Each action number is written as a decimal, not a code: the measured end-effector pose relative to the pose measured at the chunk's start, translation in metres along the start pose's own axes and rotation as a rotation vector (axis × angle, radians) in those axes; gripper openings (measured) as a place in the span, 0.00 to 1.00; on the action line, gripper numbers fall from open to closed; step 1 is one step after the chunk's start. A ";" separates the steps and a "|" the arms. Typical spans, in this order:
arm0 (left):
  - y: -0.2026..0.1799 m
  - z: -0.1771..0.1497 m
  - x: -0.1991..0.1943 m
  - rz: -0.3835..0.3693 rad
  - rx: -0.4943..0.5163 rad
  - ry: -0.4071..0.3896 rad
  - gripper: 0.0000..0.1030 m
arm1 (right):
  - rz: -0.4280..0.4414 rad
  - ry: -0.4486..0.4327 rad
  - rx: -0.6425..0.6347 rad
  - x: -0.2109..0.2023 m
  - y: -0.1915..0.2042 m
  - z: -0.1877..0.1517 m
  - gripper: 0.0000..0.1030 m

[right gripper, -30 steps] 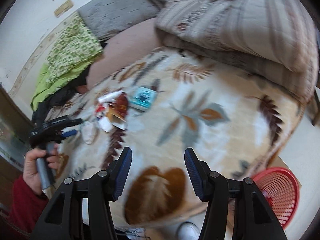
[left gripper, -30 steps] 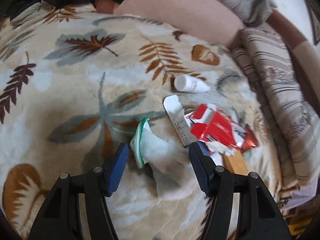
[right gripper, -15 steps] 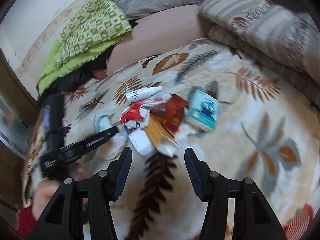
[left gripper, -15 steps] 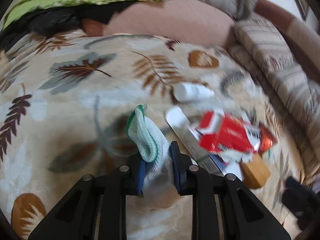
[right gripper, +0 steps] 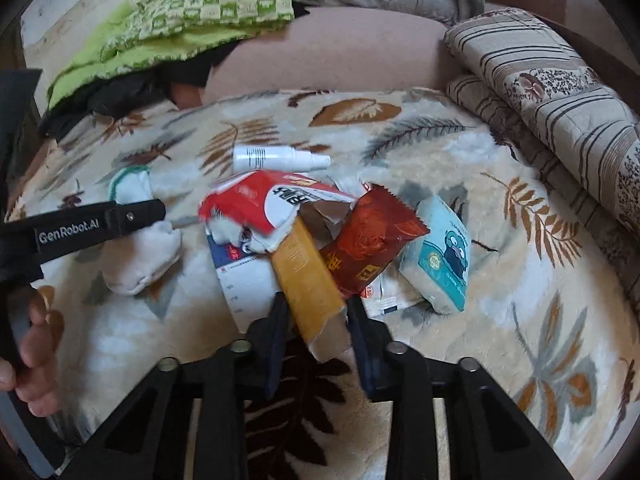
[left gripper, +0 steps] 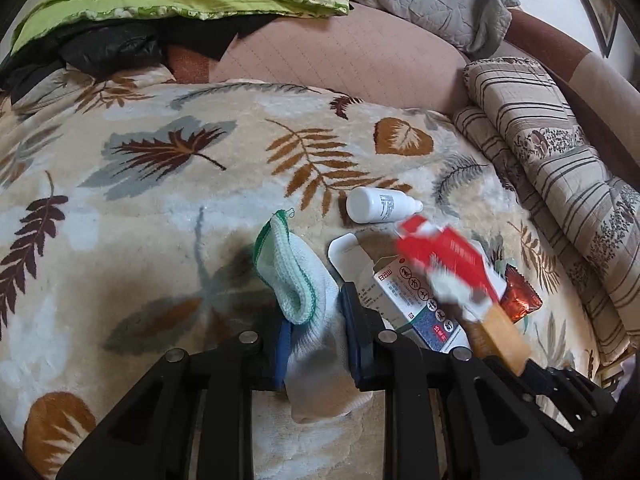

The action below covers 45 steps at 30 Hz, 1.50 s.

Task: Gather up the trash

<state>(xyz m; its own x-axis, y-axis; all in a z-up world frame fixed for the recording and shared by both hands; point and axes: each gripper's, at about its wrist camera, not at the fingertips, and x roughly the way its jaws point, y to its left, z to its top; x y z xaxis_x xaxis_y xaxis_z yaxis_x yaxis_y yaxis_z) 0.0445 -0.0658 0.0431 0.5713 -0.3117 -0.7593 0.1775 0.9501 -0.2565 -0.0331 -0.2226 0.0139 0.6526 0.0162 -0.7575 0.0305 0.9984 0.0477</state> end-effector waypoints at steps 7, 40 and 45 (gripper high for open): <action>-0.010 -0.005 -0.016 -0.040 0.038 -0.044 0.22 | 0.063 -0.030 0.084 -0.035 -0.013 -0.016 0.25; -0.034 -0.057 -0.039 -0.120 0.126 0.007 0.22 | 0.090 -0.070 0.132 -0.059 -0.011 -0.047 0.22; -0.044 -0.060 -0.042 -0.106 0.178 -0.014 0.22 | 0.088 -0.146 0.155 -0.076 -0.015 -0.044 0.22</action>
<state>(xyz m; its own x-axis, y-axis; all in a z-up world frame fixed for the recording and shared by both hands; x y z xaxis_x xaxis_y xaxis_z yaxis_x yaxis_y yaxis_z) -0.0353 -0.0958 0.0500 0.5524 -0.4112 -0.7250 0.3753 0.8994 -0.2242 -0.1170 -0.2361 0.0421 0.7604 0.0835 -0.6441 0.0771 0.9731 0.2172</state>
